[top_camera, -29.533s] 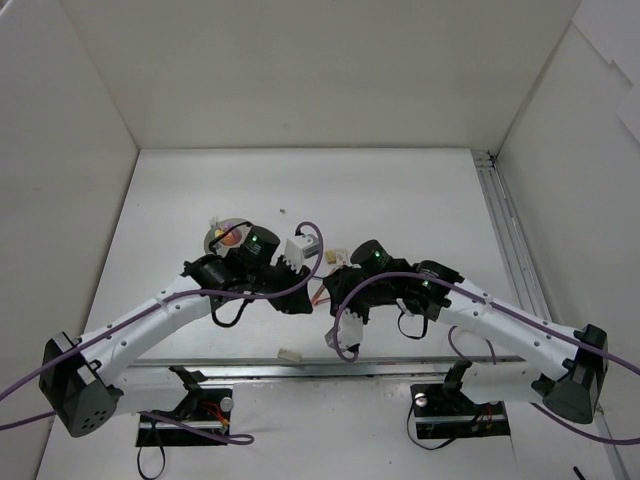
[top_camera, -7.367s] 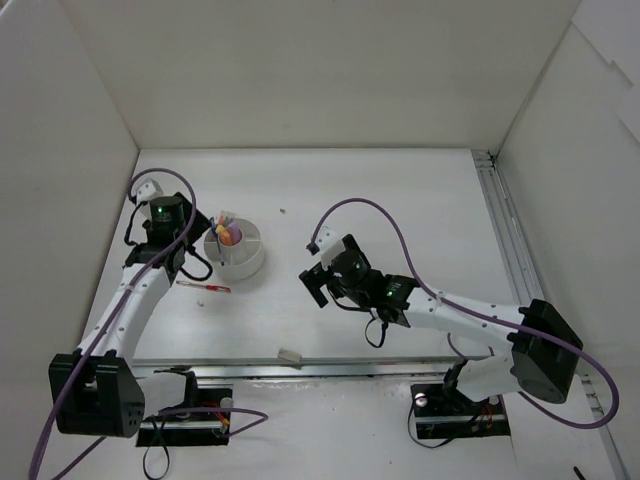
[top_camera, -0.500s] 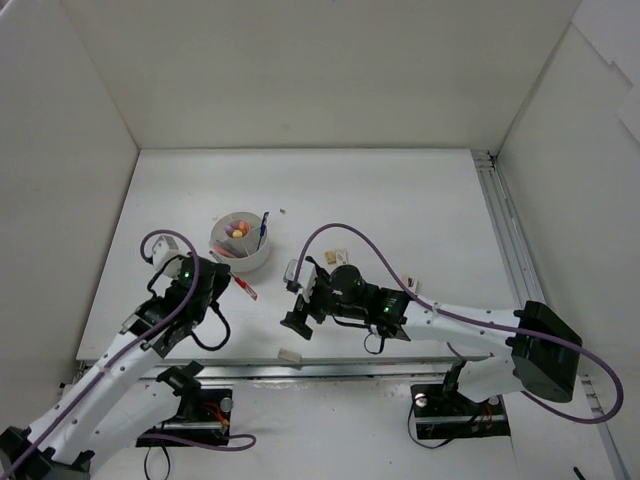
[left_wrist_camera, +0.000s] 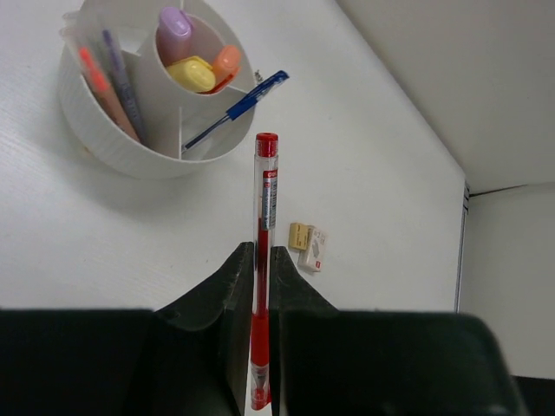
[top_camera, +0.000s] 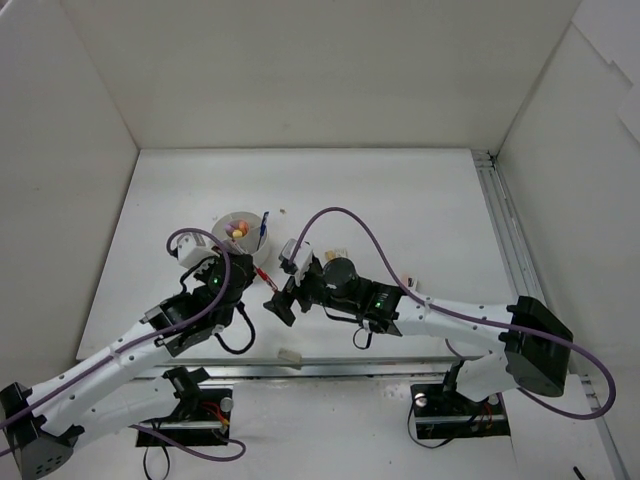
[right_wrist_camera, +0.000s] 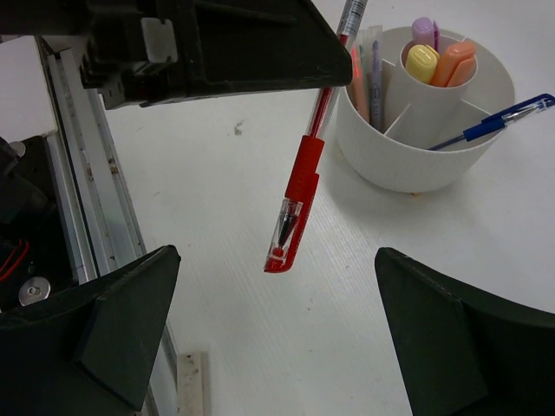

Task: Sort the stationery into containers
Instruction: Pick up the pen from the center of the board, then place the pen in the storage box.

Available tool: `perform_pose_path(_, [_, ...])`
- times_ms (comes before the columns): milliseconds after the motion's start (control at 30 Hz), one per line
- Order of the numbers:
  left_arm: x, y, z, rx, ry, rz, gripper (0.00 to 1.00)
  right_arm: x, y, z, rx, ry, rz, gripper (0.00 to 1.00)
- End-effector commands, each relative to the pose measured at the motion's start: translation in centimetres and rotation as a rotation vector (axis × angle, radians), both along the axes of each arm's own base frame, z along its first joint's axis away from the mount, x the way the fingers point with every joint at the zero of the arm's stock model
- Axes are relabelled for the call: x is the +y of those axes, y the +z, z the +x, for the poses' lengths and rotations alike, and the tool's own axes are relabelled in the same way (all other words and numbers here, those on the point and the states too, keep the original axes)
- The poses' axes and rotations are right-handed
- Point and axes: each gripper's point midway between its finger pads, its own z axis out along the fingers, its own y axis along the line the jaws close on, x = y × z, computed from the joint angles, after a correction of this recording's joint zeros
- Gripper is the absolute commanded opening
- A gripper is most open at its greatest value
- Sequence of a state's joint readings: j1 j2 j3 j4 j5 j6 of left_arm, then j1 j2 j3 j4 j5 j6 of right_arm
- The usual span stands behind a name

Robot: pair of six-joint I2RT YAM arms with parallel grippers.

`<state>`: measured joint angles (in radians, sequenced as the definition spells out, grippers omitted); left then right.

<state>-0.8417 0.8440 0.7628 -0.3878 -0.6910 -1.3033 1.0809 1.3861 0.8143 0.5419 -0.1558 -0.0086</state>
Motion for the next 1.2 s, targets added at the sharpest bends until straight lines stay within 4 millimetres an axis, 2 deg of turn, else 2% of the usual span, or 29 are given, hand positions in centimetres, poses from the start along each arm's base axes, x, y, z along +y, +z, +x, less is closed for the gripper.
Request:
perform_pose_path(0, [-0.3, 4.4, 0.8, -0.149, 0.012, -0.001, 0.0, 0.9, 3.8, 1.0, -0.044, -0.04, 0.103, 0.94])
perform_pose_path(200, [-1.9, 5.0, 0.1, -0.211, -0.07, 0.026, 0.0, 1.3, 3.2, 1.7, -0.105, -0.03, 0.046, 0.92])
perform_pose_path(300, [-1.7, 4.9, -0.4, -0.212, -0.065, 0.014, 0.0, 1.5, 3.3, 1.6, -0.116, -0.009, 0.043, 0.84])
perform_pose_path(400, [-1.4, 4.9, -0.6, -0.222, -0.055, 0.006, 0.0, 1.6, 3.3, 1.6, -0.125, 0.001, 0.039, 0.72])
perform_pose_path(467, [-1.7, 4.9, -0.8, -0.224, -0.066, 0.001, 0.0, 1.7, 3.5, 1.6, -0.134, -0.001, 0.042, 0.58])
perform_pose_path(500, [-1.7, 5.1, -0.9, -0.229, -0.068, -0.009, 0.0, 1.7, 3.5, 1.7, -0.138, -0.003, 0.038, 0.43])
perform_pose_path(567, [-1.9, 4.9, -1.0, -0.227, -0.083, -0.023, 0.0, 1.8, 3.9, 1.9, -0.147, -0.007, 0.042, 0.26])
perform_pose_path(633, [-2.1, 4.4, -1.1, -0.227, -0.093, -0.027, 0.0, 1.9, 4.1, 1.9, -0.16, 0.002, 0.042, 0.13])
perform_pose_path(733, [-2.2, 4.4, -1.3, -0.233, -0.111, -0.041, 0.0, 1.7, 4.5, 2.4, -0.175, -0.019, 0.039, 0.01])
perform_pose_path(933, [-1.9, 4.3, -1.6, -0.232, -0.115, -0.044, 0.0, 1.6, 4.7, 2.3, -0.197, -0.012, 0.028, 0.0])
perform_pose_path(1033, [-1.7, 4.2, -1.7, -0.225, -0.113, -0.033, 0.05, 1.4, 4.9, 2.4, -0.212, -0.007, 0.012, 0.0])
perform_pose_path(1067, [-1.6, 4.0, -1.7, -0.221, -0.111, -0.028, 0.07, 1.4, 4.7, 2.3, -0.215, -0.002, -0.003, 0.0])
perform_pose_path(1167, [-1.2, 3.8, -1.9, -0.209, -0.113, -0.012, 0.28, 1.0, 4.4, 2.3, -0.225, 0.008, -0.045, 0.0])
